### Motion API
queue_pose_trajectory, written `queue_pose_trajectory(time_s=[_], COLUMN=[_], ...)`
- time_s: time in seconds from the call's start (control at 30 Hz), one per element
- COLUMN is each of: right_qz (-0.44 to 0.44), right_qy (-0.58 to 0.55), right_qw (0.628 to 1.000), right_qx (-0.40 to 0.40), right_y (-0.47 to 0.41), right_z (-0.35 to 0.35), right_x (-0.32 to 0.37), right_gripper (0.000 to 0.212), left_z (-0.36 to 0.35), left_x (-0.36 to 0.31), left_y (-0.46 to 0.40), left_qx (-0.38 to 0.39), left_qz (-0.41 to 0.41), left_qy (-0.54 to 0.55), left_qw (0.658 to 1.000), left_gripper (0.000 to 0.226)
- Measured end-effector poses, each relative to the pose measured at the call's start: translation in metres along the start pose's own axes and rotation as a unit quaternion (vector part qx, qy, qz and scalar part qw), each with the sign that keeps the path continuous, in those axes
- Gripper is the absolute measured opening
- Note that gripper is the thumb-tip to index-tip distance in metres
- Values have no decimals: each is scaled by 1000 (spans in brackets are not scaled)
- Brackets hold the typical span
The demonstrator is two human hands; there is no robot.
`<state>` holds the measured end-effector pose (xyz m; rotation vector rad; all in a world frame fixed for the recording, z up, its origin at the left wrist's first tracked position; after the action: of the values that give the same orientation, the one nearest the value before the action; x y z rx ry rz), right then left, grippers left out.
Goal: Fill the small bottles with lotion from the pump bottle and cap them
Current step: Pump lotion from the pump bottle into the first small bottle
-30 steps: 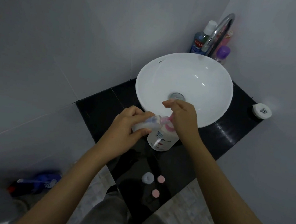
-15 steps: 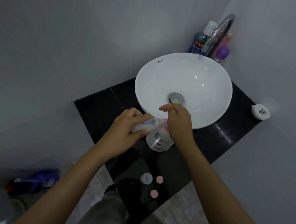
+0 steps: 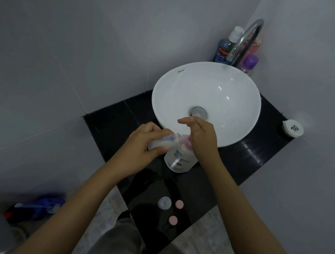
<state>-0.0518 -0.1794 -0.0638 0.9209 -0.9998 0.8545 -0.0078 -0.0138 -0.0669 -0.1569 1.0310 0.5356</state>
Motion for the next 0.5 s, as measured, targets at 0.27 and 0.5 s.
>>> queue_pose_trajectory(time_s=[0.27, 0.5], right_qz=[-9, 5], right_qy=[4, -11], right_qw=[1000, 1000], right_qx=[18, -13], right_y=[2, 3], right_z=[3, 2], right_x=[11, 6], right_gripper=[28, 32], left_z=[0, 1], left_x=[-3, -4], left_y=[2, 1], left_qx=[-5, -9], left_qz=[-5, -8], left_qy=[22, 42], left_qw=[1000, 999], left_gripper=[40, 40])
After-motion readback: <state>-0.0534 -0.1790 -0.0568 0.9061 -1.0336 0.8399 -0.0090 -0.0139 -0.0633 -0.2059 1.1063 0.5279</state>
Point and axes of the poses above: each hand's wrist, its own y-axis away from the middle knuckle, its own z-axis out of the back of the hand, x = y × z, the point moved 3 cm from there along -y, towards the middle knuckle, and after that the axes turned 14 degrees about x, right-handed, at the moved point
